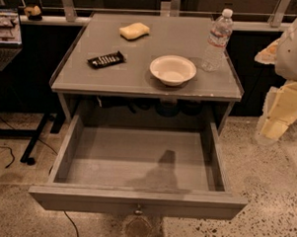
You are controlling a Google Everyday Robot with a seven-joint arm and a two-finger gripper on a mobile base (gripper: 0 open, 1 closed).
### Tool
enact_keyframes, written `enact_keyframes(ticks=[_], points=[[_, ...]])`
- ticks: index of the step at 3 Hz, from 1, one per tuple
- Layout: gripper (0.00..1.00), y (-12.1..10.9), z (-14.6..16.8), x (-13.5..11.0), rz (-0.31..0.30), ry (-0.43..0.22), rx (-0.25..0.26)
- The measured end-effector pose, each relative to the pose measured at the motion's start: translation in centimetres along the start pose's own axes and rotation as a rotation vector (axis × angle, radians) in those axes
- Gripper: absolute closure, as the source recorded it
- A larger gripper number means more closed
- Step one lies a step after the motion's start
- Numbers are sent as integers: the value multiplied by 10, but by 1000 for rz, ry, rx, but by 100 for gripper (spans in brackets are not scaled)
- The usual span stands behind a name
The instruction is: Place water bottle into top drawer
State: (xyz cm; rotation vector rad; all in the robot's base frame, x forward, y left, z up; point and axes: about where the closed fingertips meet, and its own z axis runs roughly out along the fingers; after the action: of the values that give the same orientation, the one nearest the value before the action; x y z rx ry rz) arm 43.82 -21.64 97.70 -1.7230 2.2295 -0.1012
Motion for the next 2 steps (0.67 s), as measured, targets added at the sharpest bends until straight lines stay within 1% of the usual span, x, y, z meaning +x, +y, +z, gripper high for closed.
enact_keyframes(ticks=[1,2], points=[[0,0,0,0,0,0,0],[0,5,-9,3,-2,-19,1]])
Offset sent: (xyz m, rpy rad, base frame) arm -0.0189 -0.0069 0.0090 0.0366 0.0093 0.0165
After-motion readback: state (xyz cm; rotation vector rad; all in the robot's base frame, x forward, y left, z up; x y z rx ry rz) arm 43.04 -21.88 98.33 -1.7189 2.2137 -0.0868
